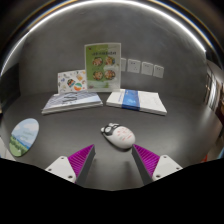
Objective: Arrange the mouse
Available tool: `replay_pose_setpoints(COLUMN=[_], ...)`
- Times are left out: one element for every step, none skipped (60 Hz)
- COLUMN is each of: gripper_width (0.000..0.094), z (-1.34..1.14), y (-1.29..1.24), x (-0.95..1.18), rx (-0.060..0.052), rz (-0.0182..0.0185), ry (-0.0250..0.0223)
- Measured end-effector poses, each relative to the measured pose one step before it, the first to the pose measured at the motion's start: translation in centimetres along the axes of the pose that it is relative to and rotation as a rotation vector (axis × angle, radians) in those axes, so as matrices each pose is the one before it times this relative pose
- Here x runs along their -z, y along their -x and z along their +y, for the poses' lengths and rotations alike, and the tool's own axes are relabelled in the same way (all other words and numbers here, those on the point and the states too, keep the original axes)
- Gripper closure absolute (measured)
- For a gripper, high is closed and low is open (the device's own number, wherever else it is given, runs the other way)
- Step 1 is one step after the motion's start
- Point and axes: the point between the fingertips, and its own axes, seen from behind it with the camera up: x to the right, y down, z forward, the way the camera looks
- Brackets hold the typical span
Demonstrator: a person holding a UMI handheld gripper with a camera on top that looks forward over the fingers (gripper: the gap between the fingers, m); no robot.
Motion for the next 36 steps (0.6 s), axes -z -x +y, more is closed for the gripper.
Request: replay_pose_setpoints(gripper_width=[0.013, 0.0131, 0.013, 0.0129, 0.0129, 0.013, 0.0132, 0.0131, 0.0126, 0.0127, 0.0128, 0.0128, 0.0124, 0.0125, 0.0123, 0.0118, 0.0118, 0.012, 0.012, 0.012, 0.012, 0.0124, 0.0129, 0.0131, 0.0135, 0.0144, 0.0156, 0.0213, 0.027, 0.0328, 0.0385, 0.039, 0.0393, 0.0398, 0.0397, 0.0412], z=[-0.019, -0.039, 0.0, -0.033, -0.026, -0.023, 0.031, 0.022, 0.031, -0.353, -0.192, -0.013, -0.141, -0.175, -0.095, -0.082, -0.191, -0.133, -0.109, -0.195, -0.192, -0.267, -0.216, -0.19, -0.121, -0.264, -0.133, -0.14, -0.165, -0.1, -0.127, -0.04, 0.052, 0.022, 0.042, 0.013], y=[-0.5, -0.437, -0.4, -0.342, -0.307, -0.288, -0.259, -0.222, -0.169, 0.01, -0.099, -0.132, -0.054, -0.013, 0.044, -0.02, -0.011, -0.058, -0.009, 0.002, -0.024, -0.118, -0.165, -0.136, -0.04, -0.119, -0.065, -0.141, -0.13, -0.148, -0.17, -0.031, 0.012, 0.023, -0.016, -0.032], x=[-0.479, -0.417, -0.428, -0.401, -0.388, -0.362, -0.371, -0.337, -0.266, -0.239, -0.289, -0.255, -0.244, -0.288, -0.267, -0.196, -0.243, -0.251, -0.269, -0.295, -0.289, -0.294, -0.305, -0.278, -0.453, -0.022, -0.182, -0.158, -0.167, -0.137, -0.113, -0.068, -0.007, 0.02, 0.003, -0.078], rx=[0.0067, 0.0059, 0.0049, 0.0047, 0.0032, 0.0025, 0.0027, 0.0031, 0.0042, -0.0053, -0.006, -0.0044, -0.0045, -0.0053, -0.0018, -0.0023, -0.003, -0.0037, -0.0035, -0.0058, -0.0074, -0.0043, 0.0016, 0.0021, -0.0023, -0.0005, -0.0025, -0.0019, -0.0031, -0.0046, -0.0067, -0.0114, -0.0084, -0.0011, 0.0033, 0.0043], rz=[-0.00269, -0.00183, -0.00333, -0.00265, -0.00343, -0.00286, -0.00369, -0.00416, -0.00647, -0.01172, -0.00825, -0.00556, -0.00974, -0.00888, -0.01205, -0.00846, -0.00884, -0.00613, -0.00587, -0.00655, -0.0058, -0.00187, 0.00189, 0.00088, -0.00297, 0.00041, 0.00012, 0.00172, 0.00237, 0.00361, 0.00645, 0.00233, 0.00153, 0.00136, 0.00194, 0.00208], ry=[0.00485, 0.00624, 0.00555, 0.00681, 0.00593, 0.00562, 0.00562, 0.00681, 0.00775, -0.00611, -0.00112, 0.00628, 0.00294, 0.00097, 0.00433, 0.00563, 0.00166, 0.0021, 0.0041, 0.00089, 0.0009, -0.0035, -0.00196, -0.00104, -0.00546, 0.0041, -0.0003, -0.00053, -0.00278, -0.00286, -0.00482, -0.00415, -0.00076, 0.00045, 0.00165, -0.00313])
